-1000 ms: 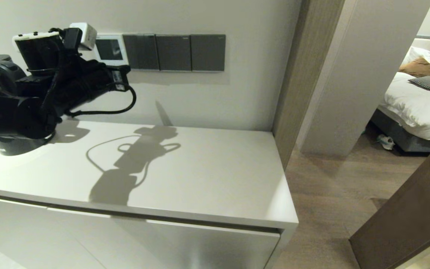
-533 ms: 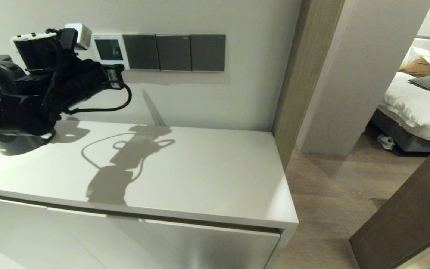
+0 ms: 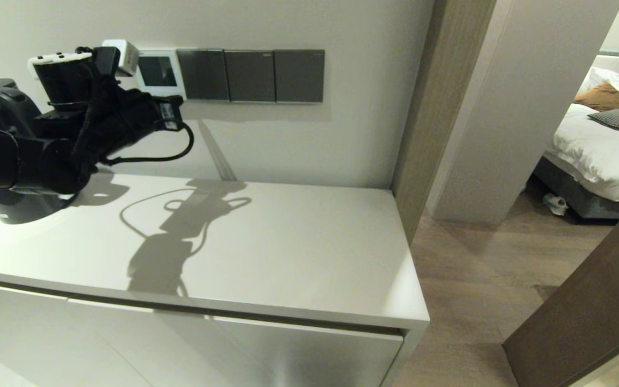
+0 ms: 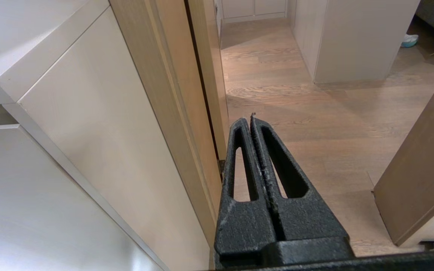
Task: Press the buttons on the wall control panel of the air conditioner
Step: Turn on the central air conditioner
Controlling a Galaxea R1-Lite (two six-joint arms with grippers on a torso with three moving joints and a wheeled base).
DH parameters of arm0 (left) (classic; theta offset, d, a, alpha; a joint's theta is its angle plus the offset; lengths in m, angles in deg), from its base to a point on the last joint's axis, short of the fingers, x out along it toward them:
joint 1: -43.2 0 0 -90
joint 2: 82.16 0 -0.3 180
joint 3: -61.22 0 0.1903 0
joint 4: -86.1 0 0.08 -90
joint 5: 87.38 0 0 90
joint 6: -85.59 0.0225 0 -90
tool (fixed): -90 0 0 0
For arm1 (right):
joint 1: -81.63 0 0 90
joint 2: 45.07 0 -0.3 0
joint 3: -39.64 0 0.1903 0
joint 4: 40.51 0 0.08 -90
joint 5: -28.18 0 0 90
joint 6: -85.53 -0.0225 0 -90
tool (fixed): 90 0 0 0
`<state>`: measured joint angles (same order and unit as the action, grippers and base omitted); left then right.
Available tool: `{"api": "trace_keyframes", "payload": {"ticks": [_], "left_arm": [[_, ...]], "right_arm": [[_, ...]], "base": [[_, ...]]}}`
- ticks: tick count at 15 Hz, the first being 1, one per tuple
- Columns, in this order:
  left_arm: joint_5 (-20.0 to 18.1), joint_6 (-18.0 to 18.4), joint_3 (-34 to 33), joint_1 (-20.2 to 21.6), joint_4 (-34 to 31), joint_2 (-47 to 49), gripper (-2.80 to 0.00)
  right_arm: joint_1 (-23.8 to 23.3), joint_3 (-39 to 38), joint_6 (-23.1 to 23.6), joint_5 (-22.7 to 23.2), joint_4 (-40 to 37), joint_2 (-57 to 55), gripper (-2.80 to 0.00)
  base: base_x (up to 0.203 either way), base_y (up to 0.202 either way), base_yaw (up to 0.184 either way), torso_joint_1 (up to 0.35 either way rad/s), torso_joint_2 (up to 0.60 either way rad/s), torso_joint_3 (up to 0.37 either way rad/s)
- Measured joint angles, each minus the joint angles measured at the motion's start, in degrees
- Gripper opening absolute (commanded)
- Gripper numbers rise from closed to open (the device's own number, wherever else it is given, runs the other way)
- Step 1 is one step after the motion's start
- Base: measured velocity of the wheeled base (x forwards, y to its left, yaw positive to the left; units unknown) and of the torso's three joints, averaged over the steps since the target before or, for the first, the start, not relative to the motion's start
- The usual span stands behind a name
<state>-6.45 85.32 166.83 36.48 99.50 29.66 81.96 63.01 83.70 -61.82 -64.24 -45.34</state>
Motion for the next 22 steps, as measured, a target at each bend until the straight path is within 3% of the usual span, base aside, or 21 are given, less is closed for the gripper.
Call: {"api": "trace_keyframes", "payload": {"ticks": [8,22], "left_arm": [[0.67,0.05,1.35,0.27,0.0,1.8,-2.8],[0.95,0.17,-2.35,1.82,3.02,-2.47,-2.8]], "right_arm": [[-0.02,0.0,-0.01,0.0,0.0,0.0,-2.8],[0.0,0.0,-0.01,0.0,0.02,0.0,-2.8]], "base": [[0.0,0.0,0.0,0.0,0.0,0.0],[0.0,0.0,0.0,0.0,0.0,0.0]]}}
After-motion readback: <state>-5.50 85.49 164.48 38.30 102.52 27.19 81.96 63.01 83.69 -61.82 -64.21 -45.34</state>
